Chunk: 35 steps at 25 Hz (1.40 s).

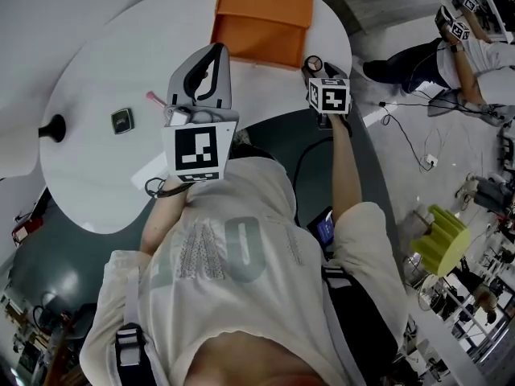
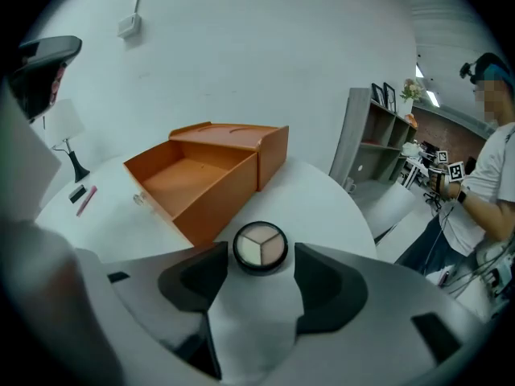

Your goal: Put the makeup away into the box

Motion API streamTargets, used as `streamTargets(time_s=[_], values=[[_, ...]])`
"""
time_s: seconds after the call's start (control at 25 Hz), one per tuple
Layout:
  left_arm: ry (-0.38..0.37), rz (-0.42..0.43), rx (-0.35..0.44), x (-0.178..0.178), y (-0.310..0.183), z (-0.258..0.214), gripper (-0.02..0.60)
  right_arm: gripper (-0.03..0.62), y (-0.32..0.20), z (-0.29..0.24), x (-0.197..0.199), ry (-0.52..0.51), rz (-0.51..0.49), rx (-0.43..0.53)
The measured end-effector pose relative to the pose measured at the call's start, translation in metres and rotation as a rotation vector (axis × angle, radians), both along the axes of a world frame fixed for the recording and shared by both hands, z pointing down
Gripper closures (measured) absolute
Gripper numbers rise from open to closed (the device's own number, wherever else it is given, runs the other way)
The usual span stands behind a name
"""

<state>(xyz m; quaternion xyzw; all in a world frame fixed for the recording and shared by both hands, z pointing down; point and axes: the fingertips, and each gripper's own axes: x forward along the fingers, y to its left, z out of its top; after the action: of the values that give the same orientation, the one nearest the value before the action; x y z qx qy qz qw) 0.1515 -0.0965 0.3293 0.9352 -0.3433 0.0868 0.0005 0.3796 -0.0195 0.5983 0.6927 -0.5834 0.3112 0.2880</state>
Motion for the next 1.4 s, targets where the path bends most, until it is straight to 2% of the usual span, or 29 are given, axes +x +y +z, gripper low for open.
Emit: streamTargets(time_s=[0.12,0.16,0.24,0.48,0.6,0.68,0.8,0.92,1.04,1.24,1.4], values=[[-0.011,-0.003,0.003,-0.001,0.0,0.002,0.575,0.336,-0.001,0.004,-0.001,-0.046,-0.004,0.0],[-0.012,-0.005,0.002,-0.002,-0.001,0.003,0.575,0.367,-0.002,0.005,-0.003,-0.064,-0.009,0.002],[-0.014,-0.008,0.002,-0.002,-0.001,0.004,0.575,0.379,-0.003,0.006,-0.005,-0.069,-0.022,-0.002],[-0.016,-0.016,0.007,-0.004,-0.003,0.003,0.575,0.381,-0.004,0.004,-0.005,-0.016,-0.054,-0.029],[0.003,-0.023,-0.004,-0.005,-0.004,-0.002,0.575,0.381,-0.006,-0.011,0.008,0.07,-0.045,-0.013],[0.015,-0.035,-0.006,-0.008,-0.005,-0.005,0.575,0.382,-0.011,-0.042,0.016,0.098,-0.012,0.061],[0.022,-0.06,0.001,-0.014,-0.011,-0.008,0.575,0.382,-0.03,-0.119,0.002,0.118,-0.016,0.245],[0.036,-0.092,0.019,-0.022,-0.016,-0.017,0.575,0.382,-0.051,-0.199,-0.039,0.122,-0.073,0.436],[0.052,-0.14,0.057,-0.033,-0.023,-0.033,0.575,0.382,-0.063,-0.26,-0.09,0.065,-0.132,0.587],[0.115,-0.226,0.133,-0.054,-0.035,-0.059,0.575,0.381,-0.069,-0.314,-0.167,-0.063,-0.207,0.774],[0.105,-0.28,0.179,-0.069,-0.043,-0.062,0.575,0.382,-0.072,-0.329,-0.213,-0.081,-0.289,0.816]])
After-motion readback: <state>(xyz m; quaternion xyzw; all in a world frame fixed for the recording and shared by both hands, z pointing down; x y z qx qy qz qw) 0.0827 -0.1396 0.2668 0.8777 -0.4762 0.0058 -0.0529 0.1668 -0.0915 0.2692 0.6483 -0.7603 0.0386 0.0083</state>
